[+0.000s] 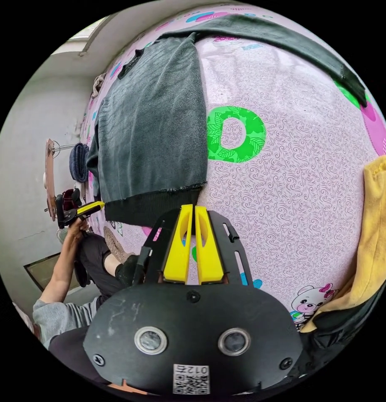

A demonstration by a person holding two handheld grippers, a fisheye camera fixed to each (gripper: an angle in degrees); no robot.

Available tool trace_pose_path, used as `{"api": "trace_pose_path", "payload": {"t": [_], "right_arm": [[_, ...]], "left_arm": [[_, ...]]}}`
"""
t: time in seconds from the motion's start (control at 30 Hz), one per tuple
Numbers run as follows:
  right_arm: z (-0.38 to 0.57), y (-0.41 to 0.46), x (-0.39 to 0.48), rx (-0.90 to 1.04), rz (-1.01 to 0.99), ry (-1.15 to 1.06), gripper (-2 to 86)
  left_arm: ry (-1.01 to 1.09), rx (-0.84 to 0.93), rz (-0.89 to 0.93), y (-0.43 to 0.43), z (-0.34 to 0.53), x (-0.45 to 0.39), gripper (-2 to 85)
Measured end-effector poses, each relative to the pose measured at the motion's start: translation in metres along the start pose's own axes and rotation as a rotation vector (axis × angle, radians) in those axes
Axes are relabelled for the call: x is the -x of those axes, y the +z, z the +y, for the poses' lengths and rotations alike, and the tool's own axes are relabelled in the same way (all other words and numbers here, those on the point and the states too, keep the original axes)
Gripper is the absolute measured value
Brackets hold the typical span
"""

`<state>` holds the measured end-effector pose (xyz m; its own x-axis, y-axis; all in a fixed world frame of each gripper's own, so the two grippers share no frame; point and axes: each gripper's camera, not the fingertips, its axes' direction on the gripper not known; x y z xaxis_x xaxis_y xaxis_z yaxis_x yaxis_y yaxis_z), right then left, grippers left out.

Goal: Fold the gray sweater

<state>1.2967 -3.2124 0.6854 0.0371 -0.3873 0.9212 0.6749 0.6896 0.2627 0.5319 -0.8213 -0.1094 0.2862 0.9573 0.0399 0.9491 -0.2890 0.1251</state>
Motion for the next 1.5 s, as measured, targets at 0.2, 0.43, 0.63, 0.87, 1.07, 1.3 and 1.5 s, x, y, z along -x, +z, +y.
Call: {"api": "trace_pose_path", "payload": {"t": [0.2, 0.43, 0.63, 0.87, 1.07, 1.3, 1.5], "right_arm": [[-0.016, -0.075, 0.012, 0.056, 0.100, -0.012, -0.8], [-0.025, -0.111, 0.026, 0.196, 0.157, -0.019, -0.9], [-0.030, -0.145, 0.035, 0.192, 0.118, -0.004, -0.7], [-0.034, -0.172, 0.052, 0.193, 0.115, -0.011, -0.7], [-0.035, -0.189, 0.065, 0.190, 0.116, -0.012, -0.7], [-0.036, -0.203, 0.069, 0.188, 0.071, 0.012, -0.6], [-0.037, -0.208, 0.076, 0.189, 0.065, 0.001, -0.6]], "left_arm": [[0.166, 0.177, -0.059, 0.013, 0.002, 0.003, 0.1], [0.277, 0.243, -0.047, 0.025, 0.020, -0.003, 0.3], [0.290, 0.131, -0.085, 0.005, 0.045, 0.006, 1.8], [-0.018, -0.157, -0.337, -0.038, 0.072, 0.071, 8.2], [0.006, -0.029, -0.309, -0.003, 0.063, 0.082, 6.5], [0.104, 0.044, -0.255, -0.006, 0.067, 0.094, 0.9], [-0.227, 0.081, -0.561, -0.045, 0.123, 0.202, 0.1]]}}
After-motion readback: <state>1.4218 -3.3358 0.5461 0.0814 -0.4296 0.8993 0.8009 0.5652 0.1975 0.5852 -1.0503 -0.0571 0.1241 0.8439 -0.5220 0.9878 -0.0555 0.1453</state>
